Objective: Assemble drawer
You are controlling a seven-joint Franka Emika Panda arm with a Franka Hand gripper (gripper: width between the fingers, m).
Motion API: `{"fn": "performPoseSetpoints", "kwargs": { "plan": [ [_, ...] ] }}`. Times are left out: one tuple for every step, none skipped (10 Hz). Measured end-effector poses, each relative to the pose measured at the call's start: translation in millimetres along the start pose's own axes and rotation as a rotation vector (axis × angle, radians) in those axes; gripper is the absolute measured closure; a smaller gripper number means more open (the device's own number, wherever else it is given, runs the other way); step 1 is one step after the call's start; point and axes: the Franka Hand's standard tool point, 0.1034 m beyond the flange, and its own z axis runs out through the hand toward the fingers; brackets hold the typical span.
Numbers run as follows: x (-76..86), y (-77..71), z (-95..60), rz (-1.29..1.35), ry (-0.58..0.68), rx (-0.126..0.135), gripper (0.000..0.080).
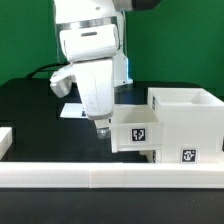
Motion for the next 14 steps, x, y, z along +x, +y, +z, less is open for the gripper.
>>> {"fn": "performPoseSetpoints", "kwargs": {
  "plan": [
    [11.5,-0.1,3.1,0.007,0.005,0.005,0.0151],
    [20.1,0.3,5.9,-0.002,0.008,0.005,0.0151],
    [18.3,0.0,6.0,0.0,0.007,0.005,0.0151],
    [17.1,-0.2,6.2,0.002,0.008,0.006,0.0151],
    [17.3,-0.5,6.5,0.002,0.008,0.006,0.0151],
    [17.1,-0.6,6.8,0.002,0.008,0.007,0.0151],
    [18.2,-0.8,7.4,0.002,0.008,0.008,0.0151],
    [30.0,-1.8,10.8,0.007,0.013,0.017,0.0151],
    [40.4,-1.0,11.2,0.007,0.015,0.02,0.0151],
    [50.1,-0.4,11.9,0.02,0.016,0.022,0.0151],
    [62.2,-1.3,13.6,0.012,0.017,0.029,0.0151],
    [65.2,-0.7,13.9,0.0,0.011,0.026,0.0151],
    [65.2,-0.3,13.7,-0.006,0.004,0.024,0.0151],
    [63.1,-1.5,13.4,-0.004,0.004,0.034,0.0151]
  ]
}}
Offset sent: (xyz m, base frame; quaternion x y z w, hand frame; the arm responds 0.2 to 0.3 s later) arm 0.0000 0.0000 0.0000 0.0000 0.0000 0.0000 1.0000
